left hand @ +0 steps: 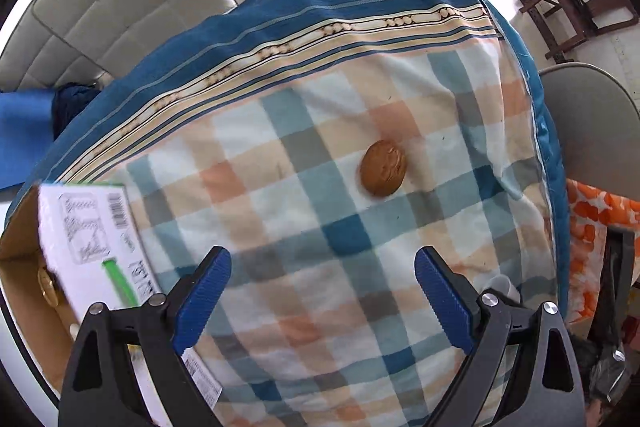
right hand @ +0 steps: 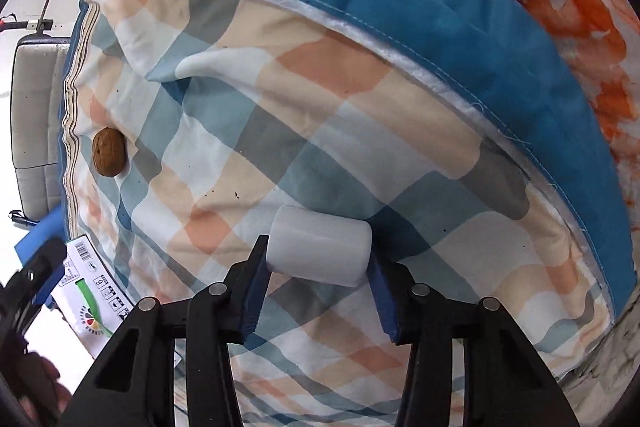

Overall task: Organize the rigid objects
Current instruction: 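Grasp the walnut with the left tool while the right tool grasps the white cylinder, then carry the walnut and white cylinder over the box with both tools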

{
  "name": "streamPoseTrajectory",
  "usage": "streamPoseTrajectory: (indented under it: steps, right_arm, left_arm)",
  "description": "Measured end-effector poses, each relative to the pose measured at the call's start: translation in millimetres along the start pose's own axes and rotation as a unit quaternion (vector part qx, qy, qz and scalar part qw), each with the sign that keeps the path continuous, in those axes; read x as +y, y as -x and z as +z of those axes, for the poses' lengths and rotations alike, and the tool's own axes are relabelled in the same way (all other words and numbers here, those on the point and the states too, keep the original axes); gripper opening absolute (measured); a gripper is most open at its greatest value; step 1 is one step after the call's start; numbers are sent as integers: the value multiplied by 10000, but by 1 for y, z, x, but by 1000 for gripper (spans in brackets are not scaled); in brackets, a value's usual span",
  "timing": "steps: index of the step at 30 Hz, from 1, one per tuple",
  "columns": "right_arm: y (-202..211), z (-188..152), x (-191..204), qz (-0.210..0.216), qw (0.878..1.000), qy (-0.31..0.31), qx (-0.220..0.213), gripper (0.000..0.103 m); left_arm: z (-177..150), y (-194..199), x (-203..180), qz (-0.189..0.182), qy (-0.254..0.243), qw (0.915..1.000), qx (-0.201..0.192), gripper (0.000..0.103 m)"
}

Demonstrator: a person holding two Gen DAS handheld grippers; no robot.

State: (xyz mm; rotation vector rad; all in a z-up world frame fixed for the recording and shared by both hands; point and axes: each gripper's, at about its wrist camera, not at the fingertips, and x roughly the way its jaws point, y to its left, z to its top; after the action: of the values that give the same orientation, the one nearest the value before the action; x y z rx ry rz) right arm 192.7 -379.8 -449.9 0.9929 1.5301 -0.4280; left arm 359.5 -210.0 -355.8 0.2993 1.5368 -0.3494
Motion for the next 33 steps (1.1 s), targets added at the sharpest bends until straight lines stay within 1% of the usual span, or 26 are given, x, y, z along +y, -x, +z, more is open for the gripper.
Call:
streamPoseTrajectory:
  steps: [5, 7, 10, 12, 13, 14, 15, 16, 17, 18, 19, 21, 23, 26, 29, 32, 33]
  right_arm:
    - [0, 6, -6, -50, 9999, -27, 85, 49]
    - [1, 8, -5, -101, 9999, 3, 101, 49]
    - [-1, 12, -4, -151, 9998, -1, 138, 50]
    - [0, 14, -4, -188, 9997, 12, 150, 50]
    - [-1, 14, -3, -208, 9997, 23, 158, 50]
    - [-3, 16, 0, -220, 9996, 23, 162, 50]
    - [-3, 16, 0, -231, 9996, 28, 166, 50]
    - [-3, 16, -2, -236, 9996, 32, 169, 50]
    - [-4, 16, -1, -246, 9995, 39, 171, 50]
    - [-5, 16, 1, -253, 9995, 45, 169, 50]
    - [-5, 16, 2, -264, 9995, 61, 170, 50]
    - [-7, 15, 6, -284, 9994, 92, 166, 50]
    - [-9, 15, 7, -286, 9994, 136, 169, 50]
    - [-10, 11, 8, -275, 9993, 182, 156, 50]
    - [-12, 8, 11, -288, 9992, 241, 156, 50]
    - [-14, 7, 14, -308, 9989, 322, 170, 49]
    - [-15, 6, 16, -312, 9988, 338, 176, 49]
  left_arm:
    - [21, -22, -16, 415, -208, 9989, 7, 94]
    - [26, -28, -25, 538, -336, 9980, -35, 94]
    - [34, -35, -42, 820, -623, 9946, -126, 94]
    - [38, -40, -52, 951, -789, 9922, -145, 85]
    - [40, -43, -56, 972, -836, 9917, -123, 79]
    - [42, -47, -61, 1019, -889, 9908, -89, 70]
    - [43, -49, -64, 1038, -929, 9902, -65, 66]
    - [44, -53, -68, 1041, -973, 9898, -37, 55]
    - [44, -56, -71, 1092, -1014, 9888, 1, 42]
    - [43, -59, -73, 1112, -1053, 9882, 49, 34]
    - [42, -63, -75, 1094, -1089, 9880, 110, 31]
    - [40, -66, -78, 1146, -1149, 9867, 81, 31]
    - [37, -63, -76, 1116, -1147, 9871, 25, 31]
    - [23, -56, -75, 1137, -1076, 9877, -4, 31]
    - [1, -49, -60, 1177, -986, 9881, 5, 31]
    - [-28, -46, -44, 1152, -838, 9898, 58, 31]
    - [-36, -46, -38, 1094, -765, 9910, 97, 31]
